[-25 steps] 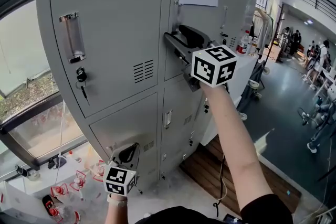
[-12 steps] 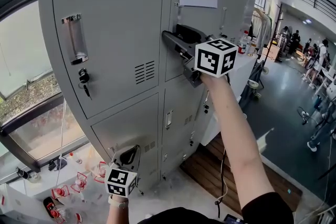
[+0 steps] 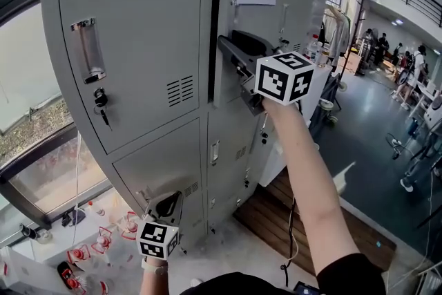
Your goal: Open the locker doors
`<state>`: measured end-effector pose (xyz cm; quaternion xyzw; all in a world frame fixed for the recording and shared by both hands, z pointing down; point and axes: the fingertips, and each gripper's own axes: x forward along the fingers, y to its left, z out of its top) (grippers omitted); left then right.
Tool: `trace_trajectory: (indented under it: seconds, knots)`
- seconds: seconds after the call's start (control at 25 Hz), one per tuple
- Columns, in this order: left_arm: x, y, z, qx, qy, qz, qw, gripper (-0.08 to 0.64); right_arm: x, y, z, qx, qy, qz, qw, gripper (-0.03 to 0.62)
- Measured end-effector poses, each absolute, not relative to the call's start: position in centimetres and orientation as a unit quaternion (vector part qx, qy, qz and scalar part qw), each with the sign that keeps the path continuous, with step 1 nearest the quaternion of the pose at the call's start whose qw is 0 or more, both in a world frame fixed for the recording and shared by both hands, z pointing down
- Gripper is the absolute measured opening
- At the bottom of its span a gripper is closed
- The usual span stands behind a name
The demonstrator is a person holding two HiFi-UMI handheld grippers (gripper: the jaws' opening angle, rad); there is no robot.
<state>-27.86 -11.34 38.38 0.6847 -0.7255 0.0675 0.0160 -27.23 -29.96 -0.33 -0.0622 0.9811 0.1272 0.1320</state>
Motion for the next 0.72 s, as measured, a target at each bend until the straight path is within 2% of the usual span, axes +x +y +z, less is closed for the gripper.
trace_trajectory:
  seconds: [0.72]
  knots:
    - [-19.4, -16.3, 39.3, 0.754, -0.650, 0.093, 0.016, 0.018, -14.7, -31.8, 0.1, -0.107, 0.975, 0.111, 0.158, 0.178]
